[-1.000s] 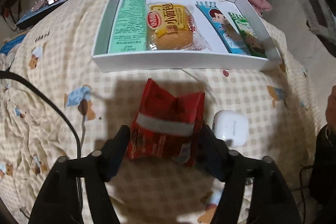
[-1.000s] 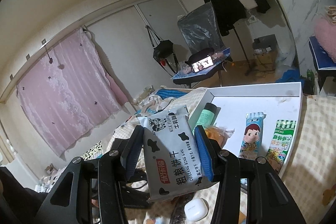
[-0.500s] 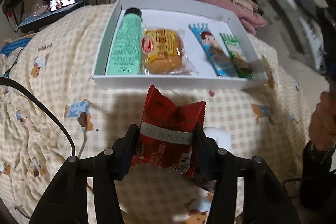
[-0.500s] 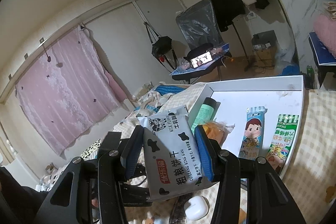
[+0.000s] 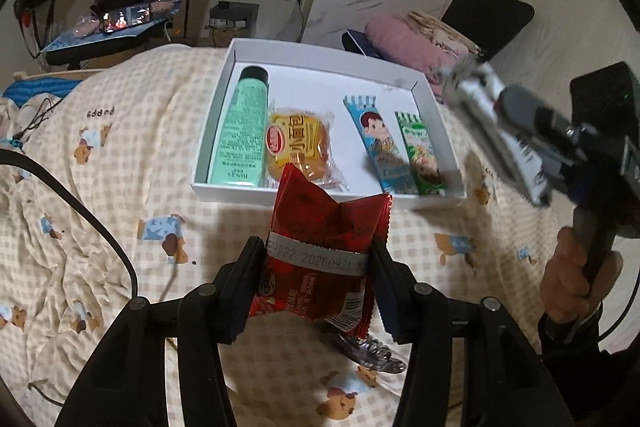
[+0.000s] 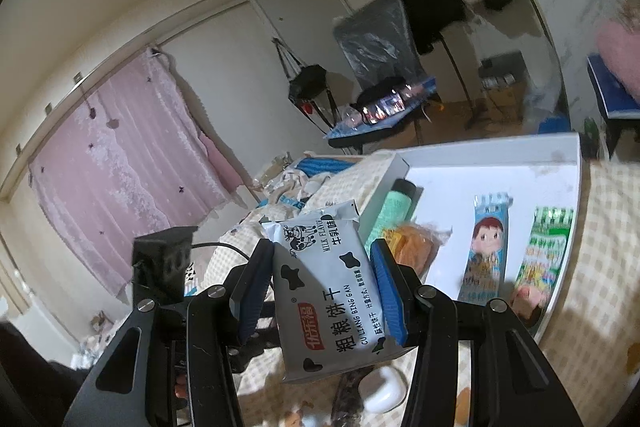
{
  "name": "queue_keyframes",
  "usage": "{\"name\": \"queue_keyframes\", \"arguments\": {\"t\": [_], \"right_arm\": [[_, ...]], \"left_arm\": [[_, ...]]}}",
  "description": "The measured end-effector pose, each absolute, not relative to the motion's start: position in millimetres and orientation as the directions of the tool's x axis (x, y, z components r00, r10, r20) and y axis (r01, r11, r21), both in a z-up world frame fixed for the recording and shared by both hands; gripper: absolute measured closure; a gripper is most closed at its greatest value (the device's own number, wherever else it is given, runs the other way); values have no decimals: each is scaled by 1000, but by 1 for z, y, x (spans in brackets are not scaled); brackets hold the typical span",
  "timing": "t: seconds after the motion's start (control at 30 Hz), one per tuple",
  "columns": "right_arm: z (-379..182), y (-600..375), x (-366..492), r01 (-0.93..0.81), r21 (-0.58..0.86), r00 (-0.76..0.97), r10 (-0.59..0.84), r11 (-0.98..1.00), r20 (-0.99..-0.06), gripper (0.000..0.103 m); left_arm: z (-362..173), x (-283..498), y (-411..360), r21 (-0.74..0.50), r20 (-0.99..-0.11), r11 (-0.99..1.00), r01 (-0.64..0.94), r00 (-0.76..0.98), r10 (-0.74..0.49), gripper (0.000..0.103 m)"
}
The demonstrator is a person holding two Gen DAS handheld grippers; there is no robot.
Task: Organize objects
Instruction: 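Carry the chip bag and biscuit pack over the white box with both tools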
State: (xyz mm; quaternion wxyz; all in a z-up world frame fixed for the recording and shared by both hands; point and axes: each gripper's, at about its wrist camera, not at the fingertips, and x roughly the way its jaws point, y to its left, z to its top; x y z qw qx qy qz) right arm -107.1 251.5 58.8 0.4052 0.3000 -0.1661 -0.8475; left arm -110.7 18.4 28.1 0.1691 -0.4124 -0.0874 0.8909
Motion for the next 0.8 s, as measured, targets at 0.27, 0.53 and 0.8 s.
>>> {"name": "queue_keyframes", "arguments": {"t": [0.27, 0.53, 0.8], "right_arm": [[91, 241, -82, 541, 510, -509, -744, -668, -433, 52], [137, 242, -60, 521, 491, -556, -714, -698, -426, 52], [194, 232, -80, 577, 343, -615, -670, -742, -415, 52]], "left_arm": [[86, -79, 8, -352, -608, -902, -251, -671, 424, 47], [139, -76, 6, -371, -508, -878, -301, -726, 464, 47], [161, -131, 18, -381, -450, -877, -294, -769, 454, 47]]}}
